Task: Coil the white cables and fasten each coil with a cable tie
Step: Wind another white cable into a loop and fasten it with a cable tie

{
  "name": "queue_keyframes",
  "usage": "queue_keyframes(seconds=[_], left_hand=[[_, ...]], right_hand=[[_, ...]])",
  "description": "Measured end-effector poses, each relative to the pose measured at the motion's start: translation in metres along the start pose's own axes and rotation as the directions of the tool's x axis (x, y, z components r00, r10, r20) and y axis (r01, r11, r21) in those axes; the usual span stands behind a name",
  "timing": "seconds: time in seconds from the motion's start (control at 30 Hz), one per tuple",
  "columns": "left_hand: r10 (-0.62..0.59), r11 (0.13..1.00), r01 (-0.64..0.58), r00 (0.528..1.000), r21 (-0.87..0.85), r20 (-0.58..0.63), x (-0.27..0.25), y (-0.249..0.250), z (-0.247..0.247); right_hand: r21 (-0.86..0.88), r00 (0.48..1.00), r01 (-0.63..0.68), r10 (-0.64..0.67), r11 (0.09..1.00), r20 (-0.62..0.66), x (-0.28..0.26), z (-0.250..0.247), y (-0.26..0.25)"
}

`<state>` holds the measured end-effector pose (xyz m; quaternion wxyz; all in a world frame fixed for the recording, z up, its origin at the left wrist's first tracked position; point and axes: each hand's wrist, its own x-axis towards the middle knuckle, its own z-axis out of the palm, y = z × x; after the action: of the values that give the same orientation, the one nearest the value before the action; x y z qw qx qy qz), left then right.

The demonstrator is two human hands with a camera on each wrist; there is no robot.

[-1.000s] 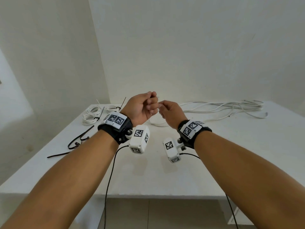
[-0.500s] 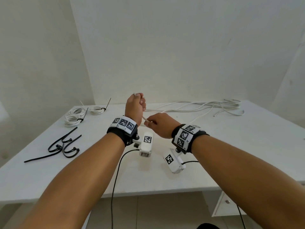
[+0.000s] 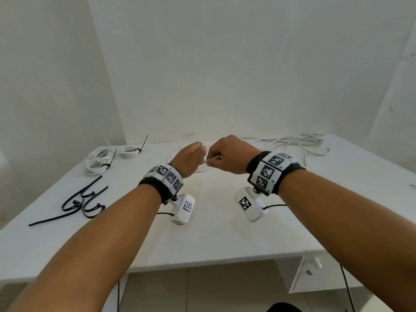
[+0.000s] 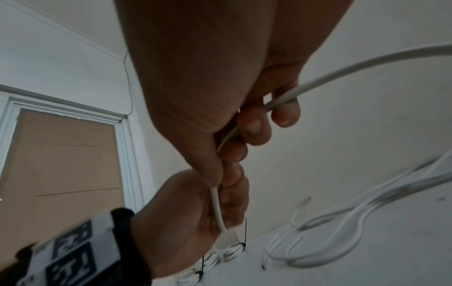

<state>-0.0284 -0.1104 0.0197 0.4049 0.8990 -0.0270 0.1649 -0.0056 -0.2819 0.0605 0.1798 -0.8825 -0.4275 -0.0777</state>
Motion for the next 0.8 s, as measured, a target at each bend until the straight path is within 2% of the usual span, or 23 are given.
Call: queue_keyframes(seconds=[0.1,0.33,0.47,0.7,0.8], left_hand=[[-0.002,1.000,0.002,0.997,0.000,0.073,-0.009,0.002,0.002],[-0.056,0.988,0.082,0.980,-0.135,0.190,-0.023,0.001,0.005],[-0.069,0.895,0.139,0.982,-0.423,0.178,-0.027,0.004,0.004],[-0.014,0.714,0.139,0.983,-0.686,0.185,-0.039,0.020,0.000],[0.024,0.664,0.122,0.983,-0.738,0.184,-0.044,0.031,-0.002]], right_hand=[[0.004,1.000,0.022,-0.022,1.000,0.001,0.003,-0.008,0.004],[0.118,0.995,0.095,-0.092,0.988,-0.036,0.005,-0.020,0.011],[0.256,0.991,0.086,-0.057,0.963,-0.117,0.005,-0.023,0.018],[0.499,0.971,0.068,0.057,0.864,-0.232,0.009,-0.017,0.030],[0.638,0.966,0.087,0.092,0.765,-0.243,0.009,-0.010,0.033]])
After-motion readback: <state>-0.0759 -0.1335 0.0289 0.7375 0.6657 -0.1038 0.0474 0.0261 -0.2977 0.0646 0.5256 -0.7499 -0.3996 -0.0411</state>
